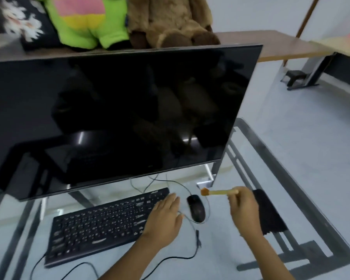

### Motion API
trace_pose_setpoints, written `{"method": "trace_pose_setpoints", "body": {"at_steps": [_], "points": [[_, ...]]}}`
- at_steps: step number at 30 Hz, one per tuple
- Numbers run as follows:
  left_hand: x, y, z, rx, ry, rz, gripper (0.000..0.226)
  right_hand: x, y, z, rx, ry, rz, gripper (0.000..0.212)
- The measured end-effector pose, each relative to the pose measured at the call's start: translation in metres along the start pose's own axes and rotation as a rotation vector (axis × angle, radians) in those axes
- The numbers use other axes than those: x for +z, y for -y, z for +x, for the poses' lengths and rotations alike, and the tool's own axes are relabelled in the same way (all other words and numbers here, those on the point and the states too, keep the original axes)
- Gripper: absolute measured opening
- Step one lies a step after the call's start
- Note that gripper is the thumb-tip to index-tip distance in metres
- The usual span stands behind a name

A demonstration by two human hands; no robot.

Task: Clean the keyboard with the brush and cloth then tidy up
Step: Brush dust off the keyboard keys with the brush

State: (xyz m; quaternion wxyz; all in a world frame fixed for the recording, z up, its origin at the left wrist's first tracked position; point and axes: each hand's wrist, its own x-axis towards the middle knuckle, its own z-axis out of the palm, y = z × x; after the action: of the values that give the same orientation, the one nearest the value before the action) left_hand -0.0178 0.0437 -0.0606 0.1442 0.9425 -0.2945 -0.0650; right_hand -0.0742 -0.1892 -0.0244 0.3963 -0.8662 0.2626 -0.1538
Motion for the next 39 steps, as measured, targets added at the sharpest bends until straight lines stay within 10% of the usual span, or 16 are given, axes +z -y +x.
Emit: {"method": "trace_pose_setpoints", "body": {"at_steps": [12, 25, 30, 34, 39], "points": [[-0.042, 0.191, -0.165, -0.595, -0.243, -0.205, 0.060, 0.152, 0.180, -0.062, -0.201, 0.303, 0.261, 0.007], [-0.012, 0.270, -0.211, -0.408, -0.176, -0.331, 0.116, 0.263, 0.229, -0.122, -0.457, 0.659, -0.135, 0.019], [-0.002, 0.279, -0.219, -0.420, -0.207, -0.303, 0.111, 0.265, 0.241, -0.118, -0.443, 0.459, -0.008, 0.004], [0.005, 0.282, -0.218, -0.439, -0.221, -0.275, 0.107, 0.275, 0.249, -0.136, -0.423, 0.748, -0.082, 0.009], [0.005, 0.284, -0.217, -0.428, -0.238, -0.279, 0.106, 0.287, 0.255, -0.130, -0.431, 0.623, -0.066, 0.009]]}}
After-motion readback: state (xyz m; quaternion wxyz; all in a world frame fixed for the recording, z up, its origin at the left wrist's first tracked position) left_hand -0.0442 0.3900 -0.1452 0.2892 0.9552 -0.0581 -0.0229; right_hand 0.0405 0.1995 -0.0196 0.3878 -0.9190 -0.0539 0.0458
